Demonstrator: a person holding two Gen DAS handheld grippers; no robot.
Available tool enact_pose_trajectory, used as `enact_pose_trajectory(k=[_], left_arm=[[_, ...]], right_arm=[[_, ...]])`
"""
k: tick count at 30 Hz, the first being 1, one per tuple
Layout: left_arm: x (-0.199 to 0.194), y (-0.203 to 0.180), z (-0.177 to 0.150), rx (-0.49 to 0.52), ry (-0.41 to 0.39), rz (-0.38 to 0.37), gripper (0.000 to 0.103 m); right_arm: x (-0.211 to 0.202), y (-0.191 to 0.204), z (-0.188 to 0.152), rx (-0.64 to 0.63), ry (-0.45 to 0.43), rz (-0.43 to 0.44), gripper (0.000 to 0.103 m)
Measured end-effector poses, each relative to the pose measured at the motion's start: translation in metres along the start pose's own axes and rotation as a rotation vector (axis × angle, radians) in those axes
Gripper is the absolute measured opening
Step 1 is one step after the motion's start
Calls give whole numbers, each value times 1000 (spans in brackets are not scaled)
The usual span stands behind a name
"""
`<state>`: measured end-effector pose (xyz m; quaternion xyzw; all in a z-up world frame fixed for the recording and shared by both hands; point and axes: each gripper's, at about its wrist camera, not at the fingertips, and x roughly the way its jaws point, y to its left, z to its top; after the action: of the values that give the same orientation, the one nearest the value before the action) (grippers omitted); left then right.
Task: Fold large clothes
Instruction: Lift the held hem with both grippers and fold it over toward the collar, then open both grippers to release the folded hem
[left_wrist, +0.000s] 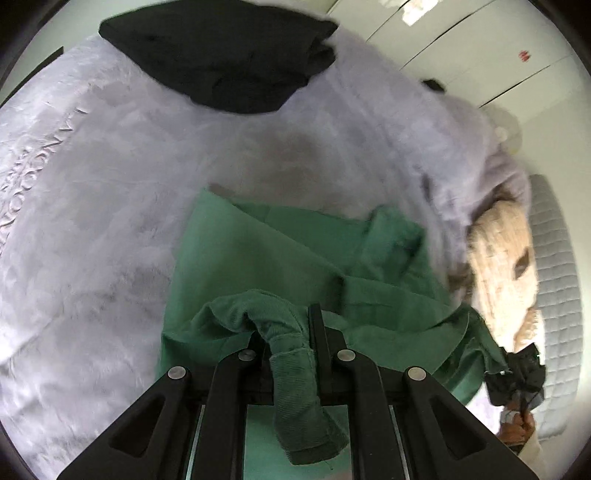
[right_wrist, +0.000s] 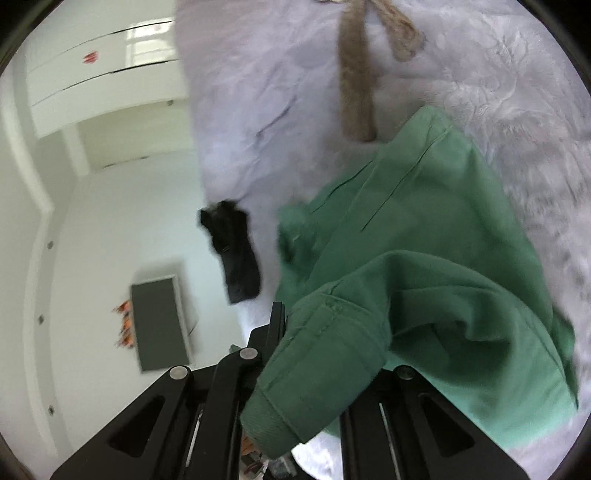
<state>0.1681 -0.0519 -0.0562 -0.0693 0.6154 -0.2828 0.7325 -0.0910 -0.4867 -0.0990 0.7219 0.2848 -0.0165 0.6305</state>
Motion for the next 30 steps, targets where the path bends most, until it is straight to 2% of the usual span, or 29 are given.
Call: enact_pose_trajectory(k=[4,6,7,8,9,10,12,14,16,18,19,20,22,25,26,28,30], left_arm=[[18,5,9,17,63,49,16],[14,1,9,65,65,88,27],[9,-2,9,93,49,113,40],[1,-3,7,111,30,133,65],[-9,-5,7,126,-7,162,79],[-19,-6,6,136,-56,196,89],[-32,-7,7,159,-107,222,89],[-35,-5,7,152,-119,236,89],[-29,-5,5,153,-102,228,89],[-14,-8,0,166,-73,232,89],[-6,-10,-6,175,-60,241,89],[3,-12,-11,186,-52,255,89],[27,-12,-23,208,-34,311,89],[55,0,-36,208,7,385,89],[59,6,-39,207,13,406,89],[58,19,-42,194,10,428,89],[45,36,-40,140,21,413,89]], right_arm=[[24,-14,13,63,-19,-58,13],[27,-19,16,92,-19,-79,18],[25,-18,18,92,-23,-79,36],[21,-16,19,81,-33,-77,74],[15,-10,19,59,-51,-65,89],[11,-5,19,37,-67,-55,94],[1,7,22,-20,-88,-56,94],[-7,19,23,-76,-96,-114,94],[-6,28,21,-139,-91,-206,90],[1,35,16,-237,-71,-304,64],[7,36,12,-284,-50,-349,38],[17,36,7,-327,-15,-394,22],[30,27,0,-363,24,-461,19],[48,1,-2,-391,35,-609,18],[49,-10,0,-387,28,-656,12],[44,-31,6,-355,10,-666,0],[28,-44,13,-307,-21,-635,0]])
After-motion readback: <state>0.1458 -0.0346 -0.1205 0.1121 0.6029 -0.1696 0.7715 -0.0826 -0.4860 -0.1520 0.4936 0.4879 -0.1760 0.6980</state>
